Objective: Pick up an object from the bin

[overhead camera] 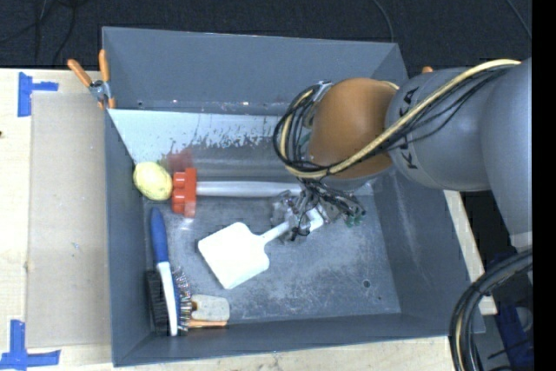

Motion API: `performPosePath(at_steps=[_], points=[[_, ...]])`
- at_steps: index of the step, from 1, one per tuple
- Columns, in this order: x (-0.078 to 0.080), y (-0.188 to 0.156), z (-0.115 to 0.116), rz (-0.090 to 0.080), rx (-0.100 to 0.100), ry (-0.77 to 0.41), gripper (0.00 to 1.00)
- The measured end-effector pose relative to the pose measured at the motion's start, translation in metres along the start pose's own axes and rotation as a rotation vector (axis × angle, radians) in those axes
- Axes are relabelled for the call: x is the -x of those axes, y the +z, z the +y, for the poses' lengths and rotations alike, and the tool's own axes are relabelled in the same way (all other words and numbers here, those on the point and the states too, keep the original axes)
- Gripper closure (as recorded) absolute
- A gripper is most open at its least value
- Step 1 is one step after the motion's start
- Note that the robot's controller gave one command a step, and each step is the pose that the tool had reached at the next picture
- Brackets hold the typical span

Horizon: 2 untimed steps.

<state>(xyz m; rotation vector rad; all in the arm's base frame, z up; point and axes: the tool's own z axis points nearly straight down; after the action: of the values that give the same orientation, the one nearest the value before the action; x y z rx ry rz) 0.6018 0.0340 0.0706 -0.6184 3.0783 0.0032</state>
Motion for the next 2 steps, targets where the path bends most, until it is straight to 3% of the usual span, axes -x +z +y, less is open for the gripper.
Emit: performPosePath(at_steps=[2], points=[[-0.002,-0.016,0.001,0.006,0.002,0.001,1.0]])
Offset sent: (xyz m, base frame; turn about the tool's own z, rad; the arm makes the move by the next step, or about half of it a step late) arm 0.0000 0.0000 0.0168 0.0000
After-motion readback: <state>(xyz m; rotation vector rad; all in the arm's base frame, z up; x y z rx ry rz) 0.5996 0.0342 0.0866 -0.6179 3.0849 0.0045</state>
